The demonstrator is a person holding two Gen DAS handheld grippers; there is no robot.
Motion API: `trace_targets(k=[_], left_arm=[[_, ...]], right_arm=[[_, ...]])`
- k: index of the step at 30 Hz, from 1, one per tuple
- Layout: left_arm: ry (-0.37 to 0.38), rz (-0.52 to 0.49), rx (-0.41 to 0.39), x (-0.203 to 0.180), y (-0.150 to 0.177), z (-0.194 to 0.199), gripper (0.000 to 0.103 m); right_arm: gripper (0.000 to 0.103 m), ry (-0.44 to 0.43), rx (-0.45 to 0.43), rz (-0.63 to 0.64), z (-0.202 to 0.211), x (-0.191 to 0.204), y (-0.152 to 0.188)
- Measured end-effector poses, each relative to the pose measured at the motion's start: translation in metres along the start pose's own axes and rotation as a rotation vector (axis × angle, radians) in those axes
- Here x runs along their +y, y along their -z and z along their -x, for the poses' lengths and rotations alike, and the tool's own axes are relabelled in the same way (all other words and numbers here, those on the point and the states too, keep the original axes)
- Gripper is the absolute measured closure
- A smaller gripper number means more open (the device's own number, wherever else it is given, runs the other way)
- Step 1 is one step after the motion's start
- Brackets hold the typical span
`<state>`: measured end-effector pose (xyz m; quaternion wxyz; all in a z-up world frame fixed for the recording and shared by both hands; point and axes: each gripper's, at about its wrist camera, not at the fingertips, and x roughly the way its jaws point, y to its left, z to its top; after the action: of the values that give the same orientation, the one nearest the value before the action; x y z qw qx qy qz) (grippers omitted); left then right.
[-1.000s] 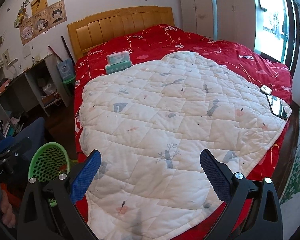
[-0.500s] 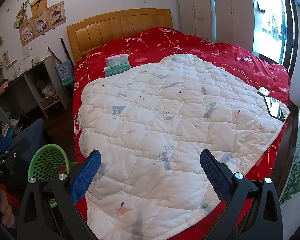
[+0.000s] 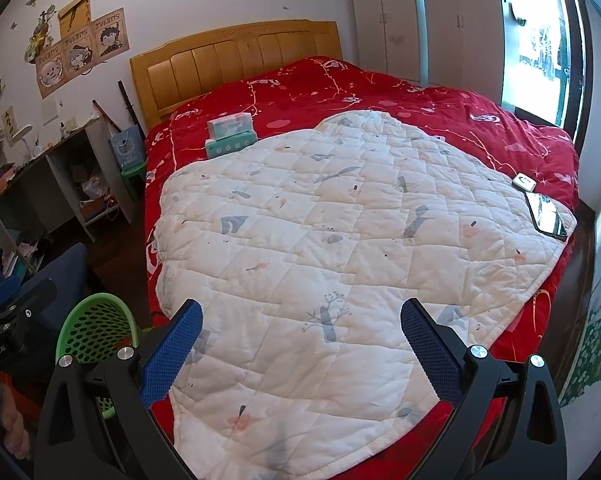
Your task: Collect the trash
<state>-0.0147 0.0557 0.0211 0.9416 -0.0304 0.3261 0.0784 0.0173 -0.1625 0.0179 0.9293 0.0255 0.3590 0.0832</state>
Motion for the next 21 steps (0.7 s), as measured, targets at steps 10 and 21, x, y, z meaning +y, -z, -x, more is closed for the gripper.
trace_targets(k=[10,21], left_arm=[[-0.001,-0.006,-0.009,-0.0019,-0.0004,0.0015,0.005],[0.009,-0.002,-0.017,-0.0029,-0.0022,0.0024,0.005]], right_arm=[[0.007,0.001,-0.001,-0.001,0.0002,-0.0004,0.0001],[0.007,0.001,0.001,-0.003,-0.0006,-0.0021,0.0002]])
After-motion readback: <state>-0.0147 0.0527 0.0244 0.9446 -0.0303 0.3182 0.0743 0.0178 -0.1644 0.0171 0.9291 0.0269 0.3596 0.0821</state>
